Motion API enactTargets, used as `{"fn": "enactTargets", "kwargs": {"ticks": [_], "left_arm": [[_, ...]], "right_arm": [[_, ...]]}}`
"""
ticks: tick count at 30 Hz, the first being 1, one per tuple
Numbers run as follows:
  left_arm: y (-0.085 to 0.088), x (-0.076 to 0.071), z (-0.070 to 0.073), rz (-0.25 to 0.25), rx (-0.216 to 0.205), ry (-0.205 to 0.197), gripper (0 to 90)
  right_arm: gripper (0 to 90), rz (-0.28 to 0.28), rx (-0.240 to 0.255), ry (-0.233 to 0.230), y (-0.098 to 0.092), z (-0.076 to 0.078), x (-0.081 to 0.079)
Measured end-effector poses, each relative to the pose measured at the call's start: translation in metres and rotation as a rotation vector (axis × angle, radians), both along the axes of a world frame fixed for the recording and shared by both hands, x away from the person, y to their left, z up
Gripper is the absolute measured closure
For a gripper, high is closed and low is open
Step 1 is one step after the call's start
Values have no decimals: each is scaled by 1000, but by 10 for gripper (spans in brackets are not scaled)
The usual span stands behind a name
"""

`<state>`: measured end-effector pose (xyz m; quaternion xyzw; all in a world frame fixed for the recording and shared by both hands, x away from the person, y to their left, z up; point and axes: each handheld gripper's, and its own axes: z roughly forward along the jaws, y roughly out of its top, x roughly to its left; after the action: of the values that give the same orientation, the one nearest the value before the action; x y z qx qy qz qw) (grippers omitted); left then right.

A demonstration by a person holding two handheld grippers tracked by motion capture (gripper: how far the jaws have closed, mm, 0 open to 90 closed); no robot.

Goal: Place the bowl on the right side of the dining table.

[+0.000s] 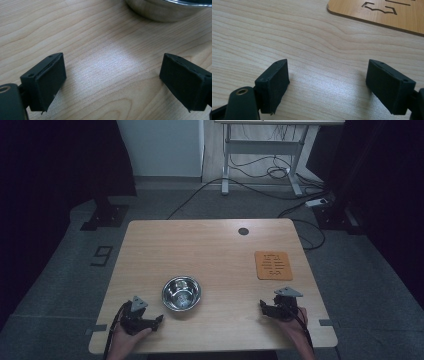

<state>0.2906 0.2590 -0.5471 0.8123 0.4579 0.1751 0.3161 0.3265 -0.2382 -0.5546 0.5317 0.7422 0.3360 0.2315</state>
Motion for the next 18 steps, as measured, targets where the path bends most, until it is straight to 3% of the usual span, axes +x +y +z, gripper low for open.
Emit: {"fn": "enactTargets", "kwargs": {"ticks": [18], "left_arm": [[0, 0, 0, 0, 0, 0, 68]], "right_arm": [[183, -38, -5, 14, 0, 1, 1]]}}
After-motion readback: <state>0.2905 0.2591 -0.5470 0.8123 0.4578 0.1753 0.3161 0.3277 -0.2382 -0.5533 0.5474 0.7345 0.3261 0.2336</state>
